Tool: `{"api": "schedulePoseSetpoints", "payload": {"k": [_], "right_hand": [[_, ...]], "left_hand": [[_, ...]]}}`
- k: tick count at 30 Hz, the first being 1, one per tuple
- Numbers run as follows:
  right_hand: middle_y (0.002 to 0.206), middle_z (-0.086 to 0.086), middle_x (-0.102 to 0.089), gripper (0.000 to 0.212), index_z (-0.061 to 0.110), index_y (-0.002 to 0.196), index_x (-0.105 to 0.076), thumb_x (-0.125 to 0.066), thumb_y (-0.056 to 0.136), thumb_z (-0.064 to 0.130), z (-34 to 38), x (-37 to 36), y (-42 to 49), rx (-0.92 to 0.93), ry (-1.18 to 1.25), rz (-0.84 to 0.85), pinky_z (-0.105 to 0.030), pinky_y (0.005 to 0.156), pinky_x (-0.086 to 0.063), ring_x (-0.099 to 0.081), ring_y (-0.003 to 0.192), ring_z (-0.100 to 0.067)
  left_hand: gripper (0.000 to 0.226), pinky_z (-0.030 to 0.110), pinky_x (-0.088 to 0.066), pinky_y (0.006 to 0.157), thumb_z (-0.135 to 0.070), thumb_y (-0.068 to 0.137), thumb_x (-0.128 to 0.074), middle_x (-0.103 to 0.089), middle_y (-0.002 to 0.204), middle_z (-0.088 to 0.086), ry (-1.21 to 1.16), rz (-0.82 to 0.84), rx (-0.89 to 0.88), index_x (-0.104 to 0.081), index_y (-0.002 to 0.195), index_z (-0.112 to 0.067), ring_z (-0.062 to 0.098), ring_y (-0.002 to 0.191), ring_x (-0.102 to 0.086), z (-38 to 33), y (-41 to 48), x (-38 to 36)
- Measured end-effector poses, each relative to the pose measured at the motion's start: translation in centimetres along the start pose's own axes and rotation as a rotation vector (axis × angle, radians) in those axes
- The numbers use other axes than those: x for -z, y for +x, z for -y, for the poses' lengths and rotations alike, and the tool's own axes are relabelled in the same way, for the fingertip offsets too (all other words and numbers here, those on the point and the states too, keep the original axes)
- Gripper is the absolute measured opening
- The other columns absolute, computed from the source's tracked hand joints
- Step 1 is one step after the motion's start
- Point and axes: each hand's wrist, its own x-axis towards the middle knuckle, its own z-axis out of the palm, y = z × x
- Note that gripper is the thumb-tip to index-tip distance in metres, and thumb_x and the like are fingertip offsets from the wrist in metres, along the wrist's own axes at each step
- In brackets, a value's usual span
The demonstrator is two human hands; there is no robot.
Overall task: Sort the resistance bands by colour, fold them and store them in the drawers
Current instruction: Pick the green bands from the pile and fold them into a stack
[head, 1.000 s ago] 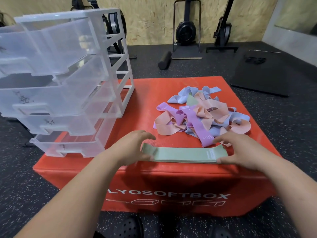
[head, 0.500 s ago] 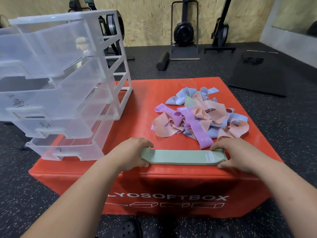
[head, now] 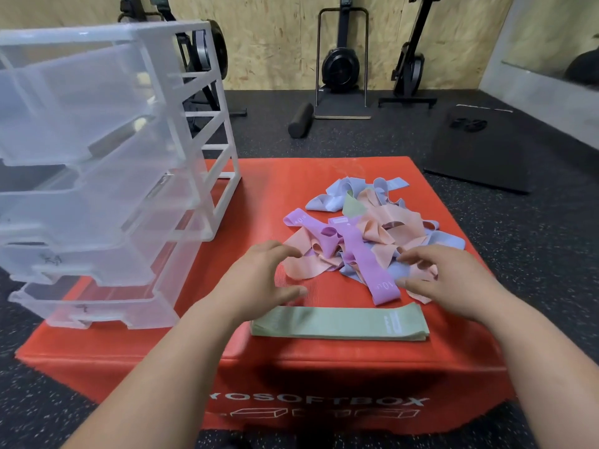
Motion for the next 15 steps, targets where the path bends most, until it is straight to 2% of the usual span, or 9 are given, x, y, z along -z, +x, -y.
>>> {"api": "schedulePoseSetpoints", "payload": {"k": [3,6,7,9,11,13,15], "right_hand": [[0.125,0.021,-0.061,0.045,0.039,0.127,-0.069,-0.082,0.084,0.042,0.6,-1.6,2.3,0.038,0.024,-0.052,-0.033,0.101,-0.046,-0.059,0.122,-0.008],[0.154,0.006,-0.045,0.06,0.044,0.143,-0.057,-0.074,0.087,0.055,1.5,-3.8,5.2,0.076,-0.055,-0.008,-0.044,0.118,-0.036,-0.036,0.146,-0.023],[0.16,0.004,-0.037,0.066,0.045,0.148,-0.051,-0.067,0.087,0.065,1.8,-4.4,6.3,0.066,-0.121,0.033,-0.046,0.121,-0.031,-0.028,0.149,-0.026],[0.168,0.003,-0.024,0.085,0.048,0.155,-0.039,-0.04,0.079,0.087,2.4,-5.4,8.6,0.057,-0.257,0.101,-0.05,0.124,-0.025,-0.019,0.153,-0.032],[0.173,0.004,-0.01,0.093,0.052,0.158,-0.028,-0.023,0.075,0.092,2.2,-5.8,11.0,0.02,-0.301,0.163,-0.054,0.125,-0.022,-0.008,0.157,-0.033],[0.174,0.007,-0.003,0.082,0.053,0.157,-0.024,-0.031,0.083,0.089,1.0,-5.5,13.2,0.008,-0.364,0.229,-0.056,0.124,-0.022,-0.001,0.159,-0.03],[0.173,0.009,-0.007,0.077,0.053,0.156,-0.026,-0.036,0.087,0.084,-0.7,-4.7,14.8,0.003,-0.474,0.28,-0.055,0.123,-0.02,-0.003,0.158,-0.03]], "left_hand": [[0.067,0.039,-0.045,0.107,-0.059,0.08,-0.084,-0.06,0.134,-0.009,0.022,-0.035,-0.002,-0.063,0.138,-0.033,0.019,0.124,-0.053,-0.6,1.9,-1.1],[0.066,0.036,-0.043,0.107,-0.058,0.079,-0.084,-0.061,0.133,-0.005,0.007,-0.08,-0.011,-0.065,0.136,-0.03,0.023,0.124,-0.053,-0.8,3.6,-2.1],[0.067,0.037,-0.042,0.108,-0.058,0.079,-0.084,-0.061,0.134,-0.004,-0.004,-0.088,-0.011,-0.065,0.137,-0.029,0.023,0.126,-0.052,-0.8,4.2,-2.5],[0.071,0.037,-0.042,0.111,-0.061,0.079,-0.081,-0.059,0.138,-0.004,-0.027,-0.092,-0.004,-0.063,0.14,-0.03,0.022,0.131,-0.049,-0.8,5.3,-3.2],[0.073,0.037,-0.042,0.112,-0.068,0.079,-0.075,-0.057,0.139,-0.005,-0.031,-0.102,-0.001,-0.061,0.141,-0.033,0.021,0.132,-0.047,-0.7,6.3,-3.9],[0.077,0.037,-0.042,0.111,-0.075,0.076,-0.067,-0.058,0.137,-0.005,-0.043,-0.11,0.011,-0.061,0.142,-0.034,0.021,0.129,-0.047,-0.4,7.2,-4.3],[0.08,0.035,-0.04,0.112,-0.078,0.076,-0.062,-0.056,0.137,-0.005,-0.066,-0.1,0.018,-0.059,0.143,-0.035,0.02,0.13,-0.044,-0.2,7.9,-4.7]]}}
